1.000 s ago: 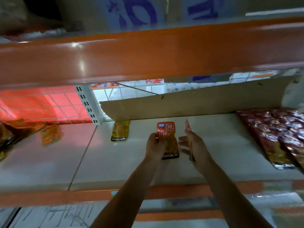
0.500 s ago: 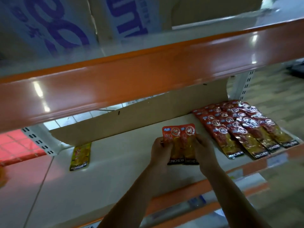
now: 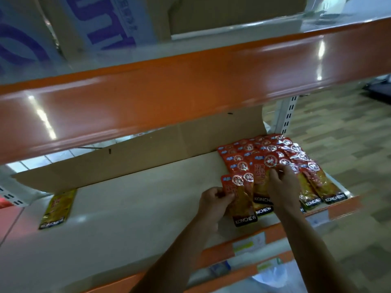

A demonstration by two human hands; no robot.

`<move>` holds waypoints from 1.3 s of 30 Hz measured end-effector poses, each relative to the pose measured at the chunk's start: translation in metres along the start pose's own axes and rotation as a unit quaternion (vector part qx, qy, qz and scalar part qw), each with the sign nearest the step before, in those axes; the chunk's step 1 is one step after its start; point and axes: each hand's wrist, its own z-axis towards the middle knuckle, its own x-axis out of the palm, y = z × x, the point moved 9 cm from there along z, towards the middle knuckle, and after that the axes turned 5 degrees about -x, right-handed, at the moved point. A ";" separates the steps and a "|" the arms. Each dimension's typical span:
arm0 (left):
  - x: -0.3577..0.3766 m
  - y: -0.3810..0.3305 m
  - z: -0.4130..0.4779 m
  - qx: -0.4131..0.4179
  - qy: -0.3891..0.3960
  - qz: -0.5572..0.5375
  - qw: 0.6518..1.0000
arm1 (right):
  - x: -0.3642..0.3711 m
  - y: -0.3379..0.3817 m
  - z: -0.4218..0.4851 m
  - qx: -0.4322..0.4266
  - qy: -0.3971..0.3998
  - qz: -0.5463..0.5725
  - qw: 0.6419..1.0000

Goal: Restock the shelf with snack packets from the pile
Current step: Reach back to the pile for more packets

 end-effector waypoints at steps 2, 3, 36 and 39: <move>0.012 0.001 0.001 0.012 -0.014 0.020 1.000 | -0.008 -0.004 0.015 -0.007 0.006 0.003 1.000; 0.016 0.002 0.001 0.018 -0.023 0.032 0.999 | -0.010 -0.006 0.021 -0.011 0.014 0.005 1.000; 0.026 -0.060 -0.018 0.207 -0.196 0.197 0.938 | 0.042 0.005 0.039 -0.044 0.174 0.091 0.980; 0.035 -0.066 -0.007 0.210 -0.130 0.112 0.963 | 0.060 0.011 0.030 -0.051 0.203 0.073 0.975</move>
